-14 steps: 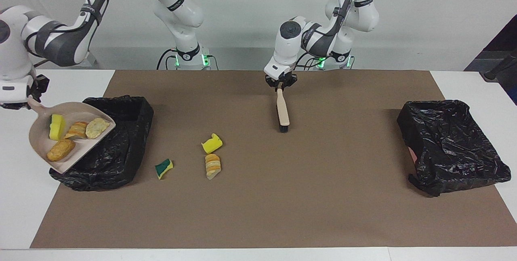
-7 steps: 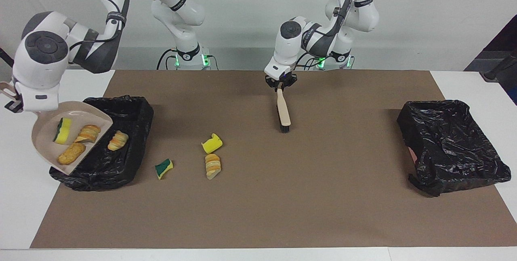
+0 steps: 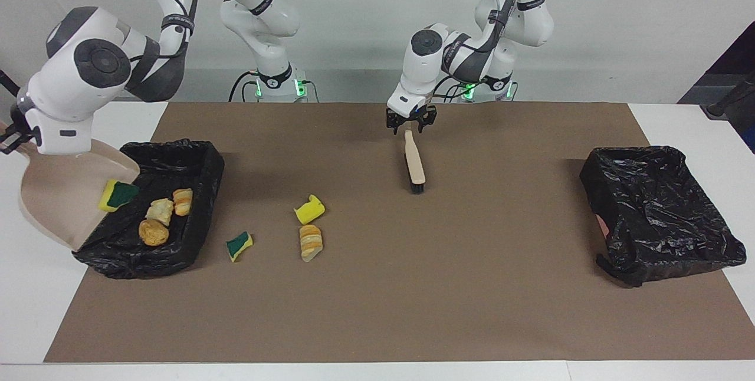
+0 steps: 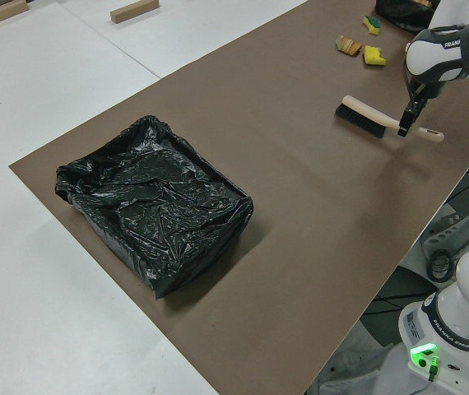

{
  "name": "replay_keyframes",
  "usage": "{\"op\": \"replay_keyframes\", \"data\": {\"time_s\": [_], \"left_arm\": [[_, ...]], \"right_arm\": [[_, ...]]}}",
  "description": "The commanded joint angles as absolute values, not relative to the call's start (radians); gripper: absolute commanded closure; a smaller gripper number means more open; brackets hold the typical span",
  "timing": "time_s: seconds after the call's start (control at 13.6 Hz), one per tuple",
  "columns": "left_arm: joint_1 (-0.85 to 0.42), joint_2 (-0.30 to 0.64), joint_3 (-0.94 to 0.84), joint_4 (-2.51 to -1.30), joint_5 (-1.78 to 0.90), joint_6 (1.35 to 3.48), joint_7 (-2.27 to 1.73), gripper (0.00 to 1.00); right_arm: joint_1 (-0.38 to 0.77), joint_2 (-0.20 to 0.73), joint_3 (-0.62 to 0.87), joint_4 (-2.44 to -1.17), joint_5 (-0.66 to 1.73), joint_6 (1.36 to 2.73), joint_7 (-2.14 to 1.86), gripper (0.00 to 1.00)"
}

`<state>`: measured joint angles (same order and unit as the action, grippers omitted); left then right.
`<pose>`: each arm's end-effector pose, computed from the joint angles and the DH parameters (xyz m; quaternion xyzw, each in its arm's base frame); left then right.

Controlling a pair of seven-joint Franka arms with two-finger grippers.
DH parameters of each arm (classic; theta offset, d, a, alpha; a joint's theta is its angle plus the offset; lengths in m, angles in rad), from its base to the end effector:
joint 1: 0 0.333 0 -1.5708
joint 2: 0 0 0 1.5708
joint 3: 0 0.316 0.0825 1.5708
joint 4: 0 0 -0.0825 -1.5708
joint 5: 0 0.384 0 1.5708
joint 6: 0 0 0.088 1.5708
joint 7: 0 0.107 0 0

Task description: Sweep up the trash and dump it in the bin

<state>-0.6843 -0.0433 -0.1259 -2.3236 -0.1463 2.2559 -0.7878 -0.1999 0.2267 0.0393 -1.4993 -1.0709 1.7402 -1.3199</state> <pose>0.3413 -0.3645 0.3556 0.9979 0.0359 -0.0467 0.0284 0.6188 -0.1837 0.5848 0.6765 0.5409 -0.3324 0.3732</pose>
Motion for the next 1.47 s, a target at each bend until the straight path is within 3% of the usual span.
{"op": "replay_keyframes", "data": {"time_s": [0.0, 0.29, 0.59, 1.1, 1.4], "left_arm": [[-0.618, -0.055, -0.124, -2.269, -0.112, 2.206, -0.792, 0.00], [-0.528, -0.064, -0.121, -2.171, -0.045, 2.142, -0.772, 0.00], [-0.376, -0.054, -0.120, -1.988, -0.043, 1.981, -0.628, 0.00], [-0.181, -0.031, -0.120, -1.842, 0.002, 1.894, -0.362, 0.00], [-0.077, 0.115, -0.121, -1.633, -0.002, 1.887, -0.322, 0.00]], "right_arm": [[-0.192, 0.199, 0.057, -1.508, -1.172, 1.744, -1.361, 1.00], [-0.144, 0.189, 0.060, -1.511, -1.222, 1.761, -1.361, 1.00], [-0.132, 0.184, 0.067, -1.509, -1.249, 1.802, -1.355, 1.00], [-0.127, 0.169, 0.075, -1.509, -0.774, 1.787, -1.137, 1.00], [-0.130, 0.157, 0.080, -1.526, -0.475, 1.750, -0.969, 1.00]]}}
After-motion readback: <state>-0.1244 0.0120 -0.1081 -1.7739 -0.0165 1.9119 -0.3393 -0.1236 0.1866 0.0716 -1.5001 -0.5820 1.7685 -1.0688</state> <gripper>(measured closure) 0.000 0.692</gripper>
